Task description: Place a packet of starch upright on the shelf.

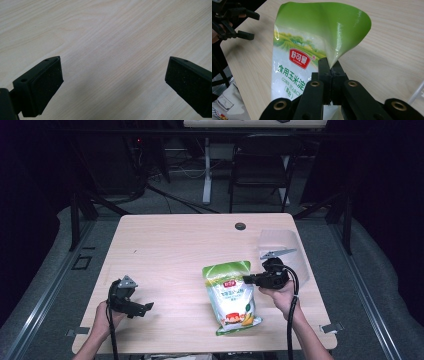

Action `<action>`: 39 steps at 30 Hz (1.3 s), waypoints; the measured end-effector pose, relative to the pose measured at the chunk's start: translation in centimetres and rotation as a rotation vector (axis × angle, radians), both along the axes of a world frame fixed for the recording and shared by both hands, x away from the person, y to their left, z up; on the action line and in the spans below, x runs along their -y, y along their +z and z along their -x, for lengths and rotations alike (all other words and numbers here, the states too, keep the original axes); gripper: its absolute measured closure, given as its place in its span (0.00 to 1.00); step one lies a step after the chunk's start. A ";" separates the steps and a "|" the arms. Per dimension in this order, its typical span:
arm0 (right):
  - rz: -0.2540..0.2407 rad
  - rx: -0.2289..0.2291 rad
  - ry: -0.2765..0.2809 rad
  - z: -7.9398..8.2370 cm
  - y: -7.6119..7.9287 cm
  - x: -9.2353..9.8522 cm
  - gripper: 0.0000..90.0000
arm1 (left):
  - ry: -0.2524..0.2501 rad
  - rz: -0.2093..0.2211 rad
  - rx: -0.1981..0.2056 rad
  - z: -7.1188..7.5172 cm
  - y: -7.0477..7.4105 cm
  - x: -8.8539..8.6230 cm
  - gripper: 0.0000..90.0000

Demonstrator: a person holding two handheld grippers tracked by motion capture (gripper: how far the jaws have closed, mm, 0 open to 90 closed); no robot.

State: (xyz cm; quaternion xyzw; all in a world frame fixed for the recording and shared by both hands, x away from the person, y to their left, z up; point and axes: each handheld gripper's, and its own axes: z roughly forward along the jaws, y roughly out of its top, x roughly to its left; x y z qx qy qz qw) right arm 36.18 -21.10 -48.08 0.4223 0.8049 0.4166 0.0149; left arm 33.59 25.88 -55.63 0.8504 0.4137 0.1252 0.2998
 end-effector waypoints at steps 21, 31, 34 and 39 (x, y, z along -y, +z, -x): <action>-0.012 0.074 0.001 0.6 2.3 0.1 1.00 | -0.006 -0.004 -0.002 0.0 0.0 0.1 0.01; 0.008 0.097 0.021 0.8 3.0 -0.2 1.00 | -0.007 -0.005 -0.001 0.0 0.0 0.0 0.01; 0.017 0.096 0.034 0.8 3.2 -0.3 1.00 | -0.003 -0.005 0.001 -0.1 -0.1 0.0 0.01; 0.019 0.102 0.038 1.0 3.5 -0.4 1.00 | -0.010 -0.007 0.001 0.0 0.0 0.1 0.01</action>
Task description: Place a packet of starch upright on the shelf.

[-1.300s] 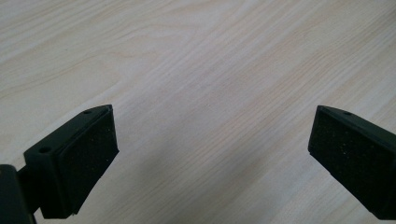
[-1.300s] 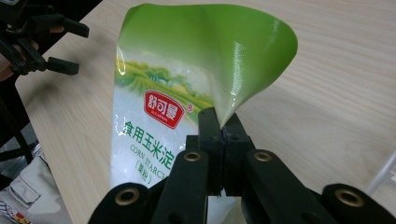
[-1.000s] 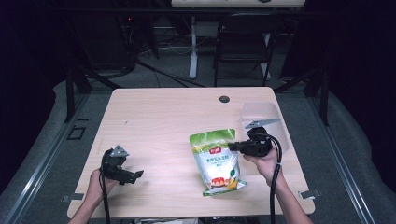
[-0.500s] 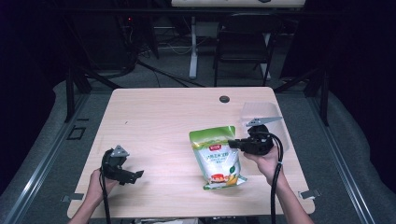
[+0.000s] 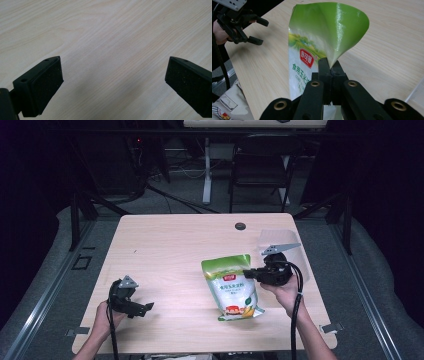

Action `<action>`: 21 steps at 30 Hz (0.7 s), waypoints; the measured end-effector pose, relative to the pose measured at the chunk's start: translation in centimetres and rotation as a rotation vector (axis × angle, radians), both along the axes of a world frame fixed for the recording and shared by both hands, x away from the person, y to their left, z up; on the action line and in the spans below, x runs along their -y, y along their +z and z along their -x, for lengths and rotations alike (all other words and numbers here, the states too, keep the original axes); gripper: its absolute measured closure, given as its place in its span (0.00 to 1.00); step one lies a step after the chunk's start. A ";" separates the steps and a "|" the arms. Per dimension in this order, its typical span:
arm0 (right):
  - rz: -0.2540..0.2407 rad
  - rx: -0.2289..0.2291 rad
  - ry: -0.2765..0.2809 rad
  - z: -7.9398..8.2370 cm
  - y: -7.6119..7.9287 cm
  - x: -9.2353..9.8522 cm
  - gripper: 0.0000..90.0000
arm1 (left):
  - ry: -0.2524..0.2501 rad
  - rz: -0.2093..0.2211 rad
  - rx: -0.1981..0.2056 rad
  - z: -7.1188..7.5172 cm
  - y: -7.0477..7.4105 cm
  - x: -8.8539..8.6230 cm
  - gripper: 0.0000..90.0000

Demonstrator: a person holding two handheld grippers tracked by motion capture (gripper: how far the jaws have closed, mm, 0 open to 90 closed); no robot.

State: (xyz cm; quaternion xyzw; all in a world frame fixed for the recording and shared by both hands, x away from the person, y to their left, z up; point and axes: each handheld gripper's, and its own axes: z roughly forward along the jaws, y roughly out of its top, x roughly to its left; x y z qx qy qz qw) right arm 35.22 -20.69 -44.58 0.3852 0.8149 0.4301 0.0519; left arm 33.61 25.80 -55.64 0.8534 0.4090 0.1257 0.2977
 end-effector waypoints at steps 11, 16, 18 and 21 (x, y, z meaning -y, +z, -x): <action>0.045 0.027 0.032 0.0 1.1 -0.7 1.00 | 0.008 -0.002 0.007 0.0 -0.1 -0.1 0.01; 0.065 0.037 0.049 0.0 1.8 -1.1 1.00 | 0.004 0.001 0.006 0.0 -0.1 0.0 0.01; 0.068 0.043 0.055 0.0 2.0 -1.2 1.00 | 0.005 0.002 0.006 0.0 -0.1 0.0 0.01; 0.079 0.053 0.064 -0.1 2.4 -1.5 1.00 | 0.006 0.001 0.007 0.0 -0.1 0.0 0.01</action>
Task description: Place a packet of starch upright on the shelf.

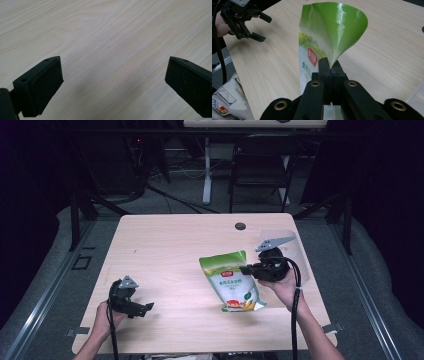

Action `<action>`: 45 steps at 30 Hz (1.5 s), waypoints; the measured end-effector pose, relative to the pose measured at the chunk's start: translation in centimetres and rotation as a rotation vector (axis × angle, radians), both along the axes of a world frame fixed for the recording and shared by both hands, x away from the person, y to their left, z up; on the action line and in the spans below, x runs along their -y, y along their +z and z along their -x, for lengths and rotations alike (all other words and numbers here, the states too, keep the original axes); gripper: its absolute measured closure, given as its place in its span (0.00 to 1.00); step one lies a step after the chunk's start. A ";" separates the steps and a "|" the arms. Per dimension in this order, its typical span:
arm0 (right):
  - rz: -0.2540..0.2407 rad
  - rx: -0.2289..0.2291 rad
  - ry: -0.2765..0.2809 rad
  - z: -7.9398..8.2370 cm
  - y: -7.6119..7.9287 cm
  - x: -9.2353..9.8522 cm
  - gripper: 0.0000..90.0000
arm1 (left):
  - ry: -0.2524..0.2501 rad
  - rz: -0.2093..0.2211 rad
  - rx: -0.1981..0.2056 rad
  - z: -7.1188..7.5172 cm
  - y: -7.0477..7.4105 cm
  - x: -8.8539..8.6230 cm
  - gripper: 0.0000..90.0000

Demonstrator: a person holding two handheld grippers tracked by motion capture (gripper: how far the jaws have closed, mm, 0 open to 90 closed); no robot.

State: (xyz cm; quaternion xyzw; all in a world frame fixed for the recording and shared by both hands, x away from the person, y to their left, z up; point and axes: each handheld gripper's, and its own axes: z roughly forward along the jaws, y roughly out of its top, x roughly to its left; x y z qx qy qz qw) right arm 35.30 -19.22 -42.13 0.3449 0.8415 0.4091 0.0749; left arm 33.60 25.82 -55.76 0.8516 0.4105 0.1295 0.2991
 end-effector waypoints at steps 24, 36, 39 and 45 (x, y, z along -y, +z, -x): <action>0.050 0.063 0.014 -1.3 2.9 -0.7 1.00 | -0.003 -0.003 -0.005 -0.1 -0.1 0.0 0.01; 0.054 0.085 0.013 -2.0 4.6 -0.4 1.00 | -0.001 -0.004 -0.004 -0.1 -0.1 0.1 0.01; 0.055 0.093 0.008 -2.2 5.1 -0.3 1.00 | -0.002 -0.005 -0.008 -0.1 -0.1 0.0 0.01; 0.055 0.108 -0.007 -2.8 6.2 0.2 1.00 | 0.002 -0.001 -0.001 -0.1 -0.1 0.1 0.01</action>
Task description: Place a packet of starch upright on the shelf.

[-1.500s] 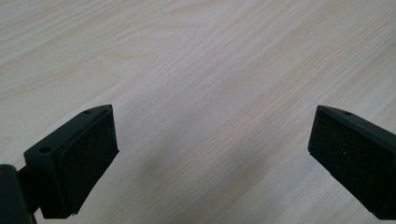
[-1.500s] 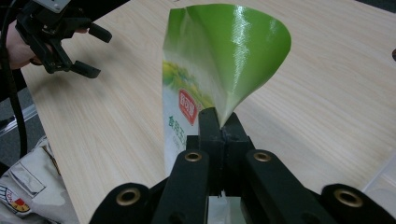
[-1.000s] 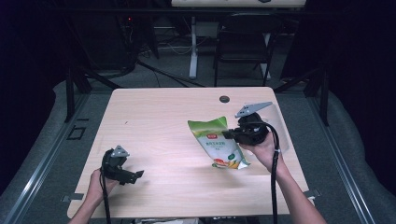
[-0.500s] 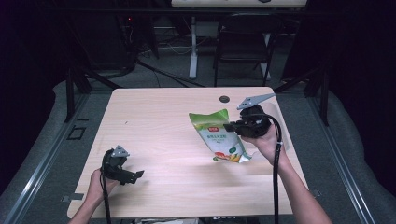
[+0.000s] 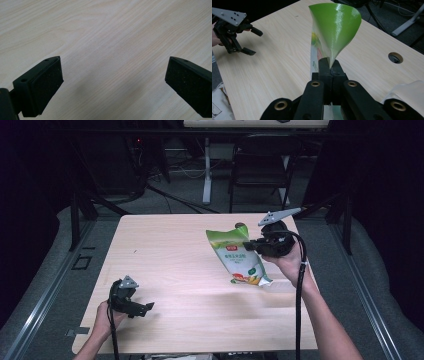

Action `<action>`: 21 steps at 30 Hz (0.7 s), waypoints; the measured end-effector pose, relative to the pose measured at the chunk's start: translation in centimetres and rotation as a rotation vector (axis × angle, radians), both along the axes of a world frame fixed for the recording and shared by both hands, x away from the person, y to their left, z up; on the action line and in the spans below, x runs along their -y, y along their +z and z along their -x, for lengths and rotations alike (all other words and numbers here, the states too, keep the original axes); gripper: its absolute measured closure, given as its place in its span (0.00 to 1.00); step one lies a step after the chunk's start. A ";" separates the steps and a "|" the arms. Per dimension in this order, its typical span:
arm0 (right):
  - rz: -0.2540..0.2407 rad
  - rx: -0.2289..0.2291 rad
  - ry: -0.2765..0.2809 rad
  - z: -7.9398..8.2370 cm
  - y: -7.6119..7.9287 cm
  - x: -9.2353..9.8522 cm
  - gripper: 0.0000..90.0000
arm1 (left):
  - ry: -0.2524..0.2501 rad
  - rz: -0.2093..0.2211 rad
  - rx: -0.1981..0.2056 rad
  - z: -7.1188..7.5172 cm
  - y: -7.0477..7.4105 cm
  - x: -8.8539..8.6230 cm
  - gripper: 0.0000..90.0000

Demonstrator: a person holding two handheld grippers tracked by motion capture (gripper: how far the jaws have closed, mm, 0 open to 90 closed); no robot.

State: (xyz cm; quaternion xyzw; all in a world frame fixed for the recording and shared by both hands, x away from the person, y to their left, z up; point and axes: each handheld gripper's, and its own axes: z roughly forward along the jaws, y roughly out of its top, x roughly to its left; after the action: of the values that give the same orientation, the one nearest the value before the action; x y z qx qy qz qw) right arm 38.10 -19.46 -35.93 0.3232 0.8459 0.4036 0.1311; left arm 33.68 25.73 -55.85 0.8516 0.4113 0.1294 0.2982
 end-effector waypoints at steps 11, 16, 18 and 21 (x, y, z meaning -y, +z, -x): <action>0.000 0.001 -0.038 -1.4 1.0 1.1 1.00 | 0.002 0.003 0.007 0.0 0.0 -0.1 0.01; -0.012 0.001 -0.058 -2.1 1.3 1.9 1.00 | 0.002 0.004 0.008 0.0 0.0 -0.1 0.01; -0.015 0.001 -0.069 -2.4 1.4 2.3 1.00 | 0.001 0.003 0.009 0.0 0.0 0.0 0.01; -0.015 0.006 -0.082 -2.7 1.6 2.7 1.00 | 0.001 0.002 0.011 0.0 0.1 0.0 0.01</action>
State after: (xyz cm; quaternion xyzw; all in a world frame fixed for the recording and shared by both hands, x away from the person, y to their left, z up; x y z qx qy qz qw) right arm 40.77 -22.14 -34.30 0.3573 0.8285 0.4051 0.1478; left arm 33.67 25.78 -55.78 0.8503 0.4103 0.1338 0.3013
